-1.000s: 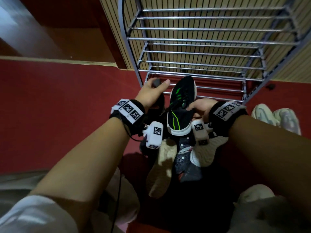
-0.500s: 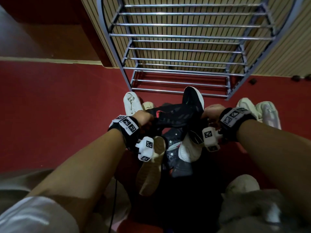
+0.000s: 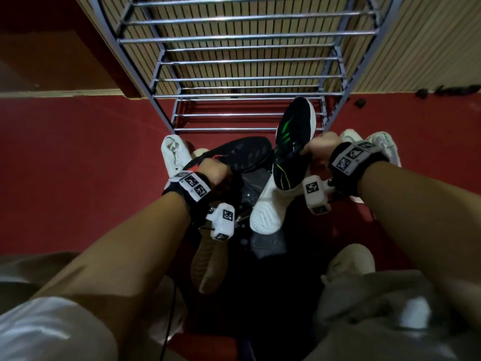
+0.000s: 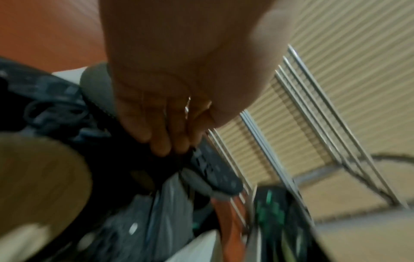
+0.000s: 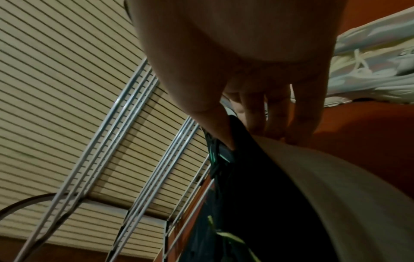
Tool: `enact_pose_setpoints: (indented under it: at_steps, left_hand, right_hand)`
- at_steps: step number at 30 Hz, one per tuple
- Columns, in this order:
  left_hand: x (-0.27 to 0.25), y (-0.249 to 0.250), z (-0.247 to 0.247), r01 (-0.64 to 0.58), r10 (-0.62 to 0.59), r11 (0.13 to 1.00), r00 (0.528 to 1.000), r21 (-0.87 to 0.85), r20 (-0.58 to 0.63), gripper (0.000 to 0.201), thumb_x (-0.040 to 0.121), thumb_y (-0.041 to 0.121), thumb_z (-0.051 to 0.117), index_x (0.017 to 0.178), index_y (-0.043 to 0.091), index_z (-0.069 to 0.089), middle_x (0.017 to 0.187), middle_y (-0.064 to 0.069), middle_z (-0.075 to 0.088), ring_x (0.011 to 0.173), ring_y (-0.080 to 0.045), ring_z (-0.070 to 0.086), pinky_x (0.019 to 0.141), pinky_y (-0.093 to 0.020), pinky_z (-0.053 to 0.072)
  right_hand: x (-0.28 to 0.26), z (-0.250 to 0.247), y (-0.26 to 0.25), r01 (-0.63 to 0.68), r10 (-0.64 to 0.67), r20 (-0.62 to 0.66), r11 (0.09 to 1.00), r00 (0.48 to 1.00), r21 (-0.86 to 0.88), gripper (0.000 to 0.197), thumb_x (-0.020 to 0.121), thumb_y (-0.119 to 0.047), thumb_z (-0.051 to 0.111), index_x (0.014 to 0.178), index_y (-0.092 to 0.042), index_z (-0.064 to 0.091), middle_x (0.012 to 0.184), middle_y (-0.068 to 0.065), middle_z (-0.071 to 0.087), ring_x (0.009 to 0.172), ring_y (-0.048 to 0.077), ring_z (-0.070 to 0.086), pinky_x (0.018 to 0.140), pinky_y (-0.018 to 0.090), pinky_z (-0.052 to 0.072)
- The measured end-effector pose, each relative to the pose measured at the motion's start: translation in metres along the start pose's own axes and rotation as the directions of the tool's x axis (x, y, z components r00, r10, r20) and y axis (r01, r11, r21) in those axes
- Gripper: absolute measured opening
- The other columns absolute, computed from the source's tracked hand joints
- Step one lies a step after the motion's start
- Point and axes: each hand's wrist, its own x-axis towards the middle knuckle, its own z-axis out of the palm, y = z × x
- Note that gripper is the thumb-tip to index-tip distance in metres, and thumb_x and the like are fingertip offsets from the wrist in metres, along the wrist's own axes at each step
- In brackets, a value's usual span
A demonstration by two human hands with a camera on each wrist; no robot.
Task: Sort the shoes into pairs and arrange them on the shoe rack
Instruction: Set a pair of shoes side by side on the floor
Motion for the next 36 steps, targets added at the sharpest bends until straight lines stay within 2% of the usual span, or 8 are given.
enact_pose_setpoints:
  at_steps: [6,11,15,18,22,25,29,36]
  left_hand:
    - [0.017,-0.009,-0.043,-0.054,0.078,0.996,0.933,0.075,-0.352,0.023,0.090,0.018,0.056,0.097,0.001,0.069,0.096,-0.017,0.068,0.091,-0.031,0.064,0.073,-0.029,0.045]
    - [0.019,-0.032,-0.045,0.043,0.020,0.982,0.946,0.184,-0.324,0.036,0.075,0.034,0.062,0.107,0.018,0.070,0.109,-0.011,0.069,0.100,-0.034,0.063,0.094,-0.039,0.051]
    - [0.011,-0.026,-0.028,0.007,0.200,0.901,0.880,0.433,-0.430,0.039,0.078,0.038,0.058,0.112,0.021,0.062,0.118,-0.013,0.056,0.109,-0.037,0.055,0.092,-0.041,0.048]
    - [-0.001,-0.009,0.002,-0.141,0.256,0.863,0.950,0.485,-0.180,0.030,0.081,0.043,0.058,0.094,0.017,0.064,0.099,-0.010,0.068,0.088,-0.029,0.064,0.073,-0.030,0.050]
    - [-0.022,0.000,0.065,-0.205,0.129,0.819,0.976,0.536,0.177,0.080,0.064,0.078,0.062,0.116,0.018,0.061,0.109,-0.004,0.067,0.096,-0.025,0.064,0.086,-0.038,0.055]
    - [-0.032,-0.006,0.105,-0.261,0.117,0.688,0.961,0.678,0.251,0.110,0.051,0.081,0.067,0.138,0.022,0.033,0.129,-0.009,0.049,0.114,-0.035,0.052,0.091,-0.045,0.048]
    - [-0.038,-0.018,0.134,-0.221,0.150,0.535,0.975,0.816,0.165,0.108,0.060,0.052,0.080,0.143,0.026,0.016,0.133,-0.014,0.037,0.117,-0.040,0.045,0.089,-0.051,0.046]
    - [-0.006,0.009,0.104,-0.213,0.151,0.964,0.930,0.159,0.334,0.056,0.057,0.039,0.078,0.103,0.013,0.061,0.097,-0.009,0.065,0.092,-0.029,0.064,0.083,-0.040,0.055]
  right_hand:
    - [0.012,0.006,0.027,-0.115,0.153,0.156,0.967,0.976,-0.229,0.020,0.088,-0.007,0.061,0.070,-0.004,0.053,0.065,0.014,0.053,0.057,0.026,0.054,0.055,0.033,0.047]
    - [0.013,0.004,0.035,-0.063,0.106,0.157,0.965,0.982,-0.253,0.013,0.087,-0.010,0.060,0.077,-0.013,0.052,0.081,0.008,0.057,0.067,0.022,0.058,0.055,0.030,0.050]
    - [0.015,0.008,0.035,-0.062,0.128,0.152,0.923,0.980,-0.379,0.026,0.088,-0.018,0.065,0.106,0.000,0.063,0.103,0.018,0.064,0.089,0.030,0.062,0.081,0.039,0.053]
    - [0.015,0.004,0.041,-0.059,0.121,0.184,0.948,0.975,-0.313,0.007,0.087,-0.013,0.063,0.093,-0.010,0.060,0.090,0.011,0.059,0.075,0.025,0.058,0.065,0.032,0.052]
    - [0.020,-0.014,0.049,-0.106,0.129,0.151,0.982,0.980,-0.156,0.020,0.086,-0.009,0.061,0.075,-0.018,0.048,0.083,0.004,0.052,0.068,0.017,0.053,0.057,0.029,0.048]
    - [0.023,-0.028,0.050,-0.135,0.145,0.131,0.987,0.981,-0.085,0.018,0.084,-0.011,0.062,0.076,-0.019,0.049,0.084,0.003,0.053,0.068,0.017,0.055,0.055,0.029,0.047]
    - [0.026,-0.039,0.055,-0.129,0.135,0.130,0.990,0.982,-0.048,0.018,0.081,-0.011,0.065,0.075,-0.019,0.050,0.082,0.004,0.054,0.066,0.017,0.055,0.057,0.029,0.049]
    - [0.033,-0.047,0.062,-0.161,0.148,0.146,0.983,0.978,0.083,0.014,0.081,-0.011,0.063,0.077,-0.018,0.051,0.083,0.003,0.054,0.070,0.017,0.055,0.064,0.032,0.051]
